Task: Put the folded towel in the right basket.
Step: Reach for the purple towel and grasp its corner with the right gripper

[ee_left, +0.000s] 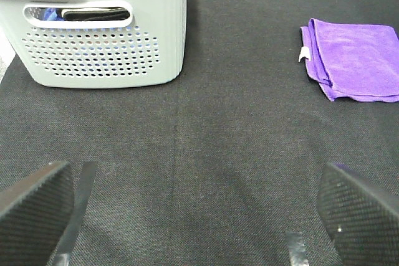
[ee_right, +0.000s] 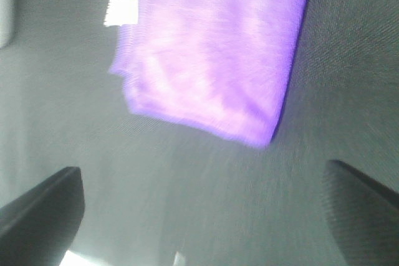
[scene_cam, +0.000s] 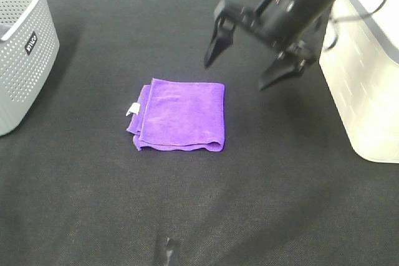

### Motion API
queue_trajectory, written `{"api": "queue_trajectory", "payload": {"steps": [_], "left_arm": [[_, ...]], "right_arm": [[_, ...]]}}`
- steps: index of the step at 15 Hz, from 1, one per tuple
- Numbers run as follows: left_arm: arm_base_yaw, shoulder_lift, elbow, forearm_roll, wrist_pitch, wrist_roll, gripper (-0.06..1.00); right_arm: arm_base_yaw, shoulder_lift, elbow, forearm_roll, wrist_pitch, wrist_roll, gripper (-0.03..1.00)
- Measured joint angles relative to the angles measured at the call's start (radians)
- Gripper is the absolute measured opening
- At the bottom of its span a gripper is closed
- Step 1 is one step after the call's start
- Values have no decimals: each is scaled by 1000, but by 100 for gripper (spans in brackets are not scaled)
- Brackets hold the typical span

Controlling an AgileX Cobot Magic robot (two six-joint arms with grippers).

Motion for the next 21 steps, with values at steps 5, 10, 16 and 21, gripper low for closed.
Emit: {"api": "queue_trajectory", "payload": {"steps": [5,10,16,21], "left_arm": [[0,0,0,0,0,0,99],[0,0,0,0,0,0,99],[0,0,0,0,0,0,99],[0,0,0,0,0,0,99]], "right_arm": [[0,178,-55,23,-114,-21,98],[0,346,-197,22,-121,-28,98],[-3,406,-240,28,-113,-22,95],[95,474,-282,121,-175,-55,85]]}}
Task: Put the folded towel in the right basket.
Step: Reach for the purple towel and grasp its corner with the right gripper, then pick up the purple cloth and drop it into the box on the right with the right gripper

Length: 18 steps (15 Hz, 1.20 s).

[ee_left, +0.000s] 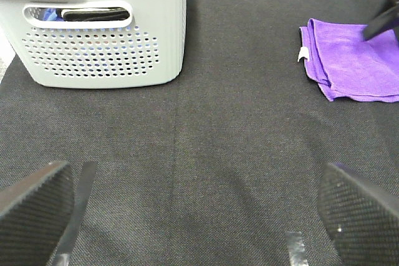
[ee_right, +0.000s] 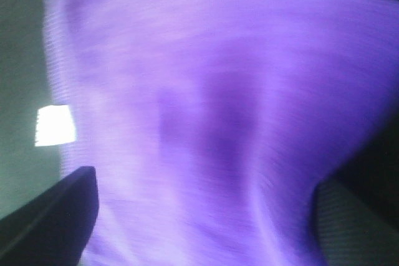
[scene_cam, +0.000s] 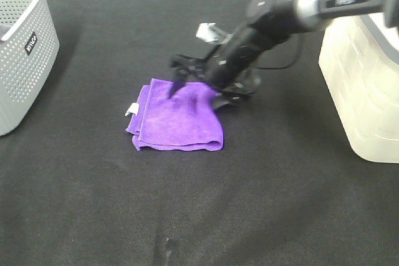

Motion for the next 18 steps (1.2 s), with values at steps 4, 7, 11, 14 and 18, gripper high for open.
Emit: {"api": "queue_trajectory", "payload": {"steps": [4,7,11,14,18], "left_arm": [[0,0,0,0,0,0,99],[0,0,0,0,0,0,99],[0,0,0,0,0,0,99],[0,0,0,0,0,0,99],[0,0,0,0,0,0,99]], "right_arm": [[55,47,-77,28,3,-18,71],[29,61,-96,17,42,-18,14],[-20,-39,-233,-131,325,-18,13],[-119,-228,-402,-264,465,-18,13],[-316,-461,-459,-578,490,-17,13]]}}
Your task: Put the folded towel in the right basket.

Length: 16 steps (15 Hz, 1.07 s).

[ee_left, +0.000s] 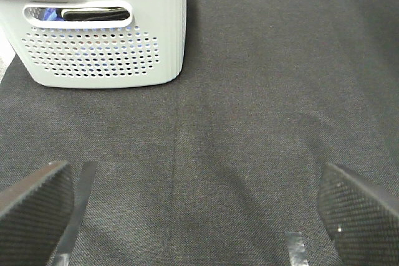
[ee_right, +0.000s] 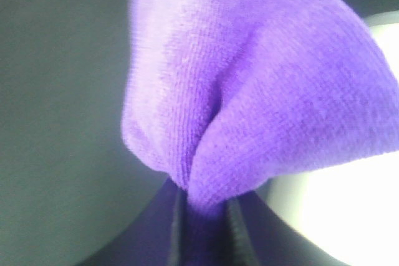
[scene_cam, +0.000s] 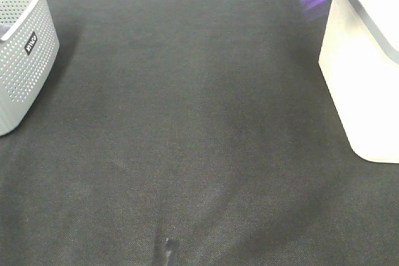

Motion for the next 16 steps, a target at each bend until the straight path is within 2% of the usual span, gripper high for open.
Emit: {"api": "queue_trajectory", "payload": {"steps": [3,7,9,10,11,13,14,16], "left_arm": [[0,0,0,0,0,0,99],[0,0,0,0,0,0,99],[0,0,0,0,0,0,99],[0,0,0,0,0,0,99],[0,0,0,0,0,0,99],[0,0,0,0,0,0,99],[0,0,0,0,0,0,99],[0,0,0,0,0,0,99]], "right_arm": [[-167,-111,0,-108,7,2,13],[-231,-63,49,-122,17,2,13],[-232,-3,56,-141,19,30,14],[-232,31,57,-145,19,60,20],[-232,66,57,-150,19,80,37],[-232,120,58,-163,18,84,88],[-232,125,58,-163,18,84,94],[-232,122,58,-144,18,86,97]]}}
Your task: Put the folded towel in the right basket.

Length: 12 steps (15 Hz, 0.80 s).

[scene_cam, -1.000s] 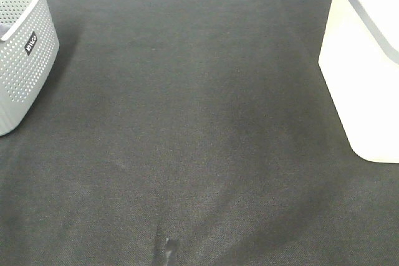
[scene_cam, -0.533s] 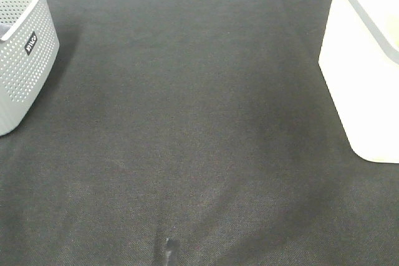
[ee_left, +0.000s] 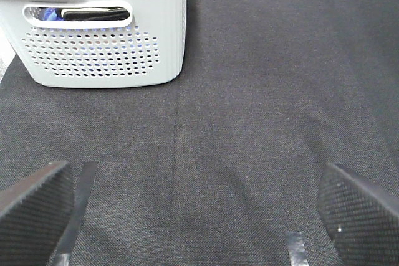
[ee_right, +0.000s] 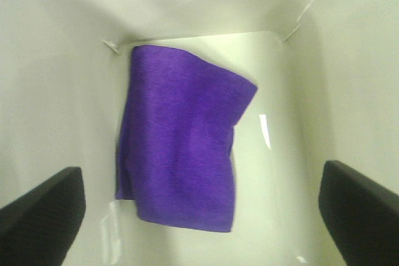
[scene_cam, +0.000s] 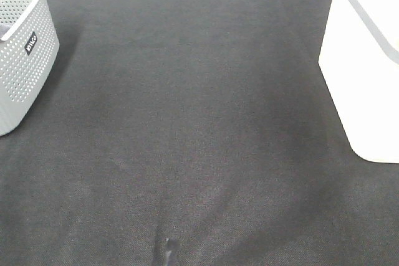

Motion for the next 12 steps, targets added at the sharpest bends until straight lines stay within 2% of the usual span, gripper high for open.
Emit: {"api": "queue_trajectory", "payload": {"steps": [2,3,6,8,10,12], "left_arm": [[0,0,0,0,0,0,99],[0,0,0,0,0,0,99],[0,0,0,0,0,0,99],[0,0,0,0,0,0,99],[0,0,0,0,0,0,99],[0,0,0,0,0,0,99]], "right_arm": [[18,-18,0,85,0,0,97],[54,-27,-1,89,0,-2,97],[210,-34,-1,16,0,-6,97],[235,-83,13,2,-2,29,98],[232,-288,169,-23,-6,41,98],[232,-511,408,-23,-7,51,98]]}}
